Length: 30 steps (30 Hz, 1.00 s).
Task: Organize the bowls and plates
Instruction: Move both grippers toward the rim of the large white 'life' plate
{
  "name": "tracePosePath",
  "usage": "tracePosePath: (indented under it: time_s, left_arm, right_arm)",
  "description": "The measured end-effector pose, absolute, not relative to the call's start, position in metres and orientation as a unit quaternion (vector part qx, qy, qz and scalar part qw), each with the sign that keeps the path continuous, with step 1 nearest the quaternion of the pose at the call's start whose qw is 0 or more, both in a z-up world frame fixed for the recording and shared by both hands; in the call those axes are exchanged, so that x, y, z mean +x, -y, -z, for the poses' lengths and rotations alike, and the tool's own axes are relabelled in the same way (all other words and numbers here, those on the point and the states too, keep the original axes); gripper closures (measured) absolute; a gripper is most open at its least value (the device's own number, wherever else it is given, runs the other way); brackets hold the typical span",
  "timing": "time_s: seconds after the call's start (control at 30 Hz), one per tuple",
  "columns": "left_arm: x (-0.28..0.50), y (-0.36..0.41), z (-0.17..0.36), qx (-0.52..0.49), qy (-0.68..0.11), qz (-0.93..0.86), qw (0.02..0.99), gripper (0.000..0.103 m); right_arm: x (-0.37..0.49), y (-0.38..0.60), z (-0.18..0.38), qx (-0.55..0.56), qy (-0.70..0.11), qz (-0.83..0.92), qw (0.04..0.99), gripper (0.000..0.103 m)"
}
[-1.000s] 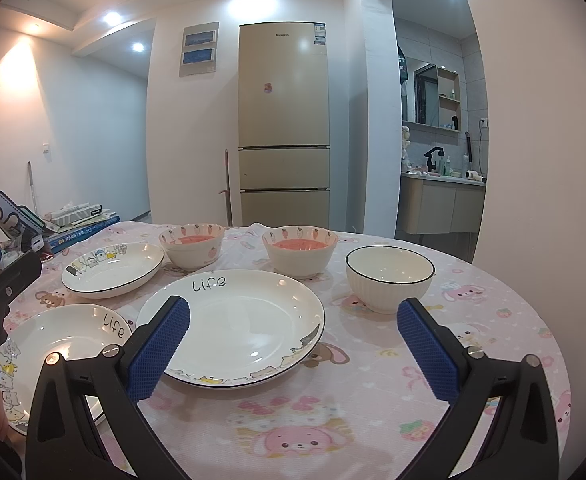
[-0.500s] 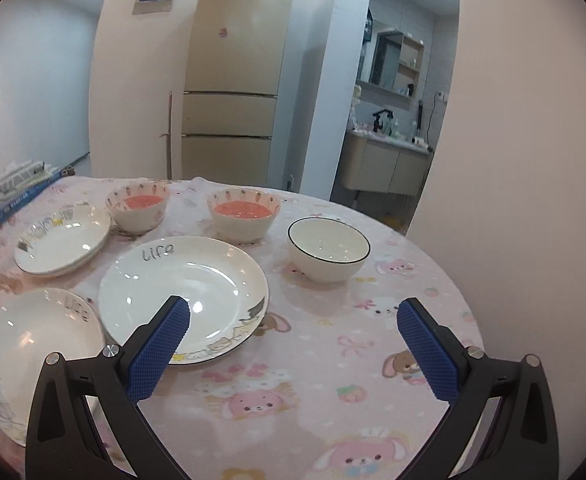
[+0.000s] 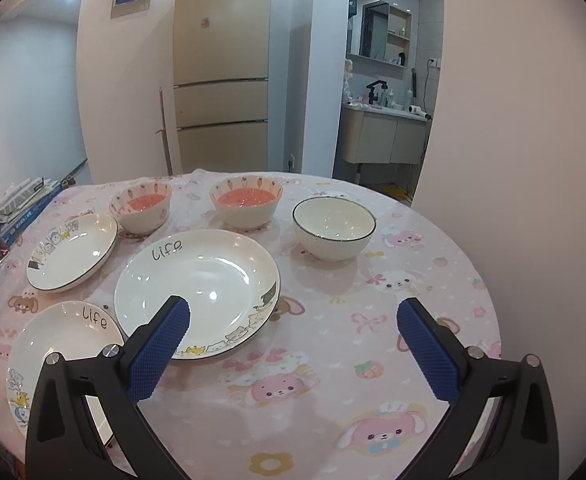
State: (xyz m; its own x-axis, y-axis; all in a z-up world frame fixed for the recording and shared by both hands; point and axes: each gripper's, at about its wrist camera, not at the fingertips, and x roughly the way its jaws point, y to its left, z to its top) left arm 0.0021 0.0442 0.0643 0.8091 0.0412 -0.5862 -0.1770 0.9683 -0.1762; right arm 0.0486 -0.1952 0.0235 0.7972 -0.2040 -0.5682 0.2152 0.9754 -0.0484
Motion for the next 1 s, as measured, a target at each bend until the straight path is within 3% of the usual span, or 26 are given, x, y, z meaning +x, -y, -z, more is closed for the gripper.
tracePosePath:
  time_s: [0.47,1.0]
  left_arm:
    - [-0.001,-0.098,-0.053,-0.09,-0.322,-0.119,0.935,0.0]
    - [0.014,-0.102,-0.053,-0.086,-0.319,-0.132,0.934,0.0]
  right_arm:
    - [0.061,0.161,-0.01,0.005,-0.328,0.032,0.944,0.0]
    - [0.082,0.129,-0.044,0.024,-0.34,0.023,0.94,0.0]
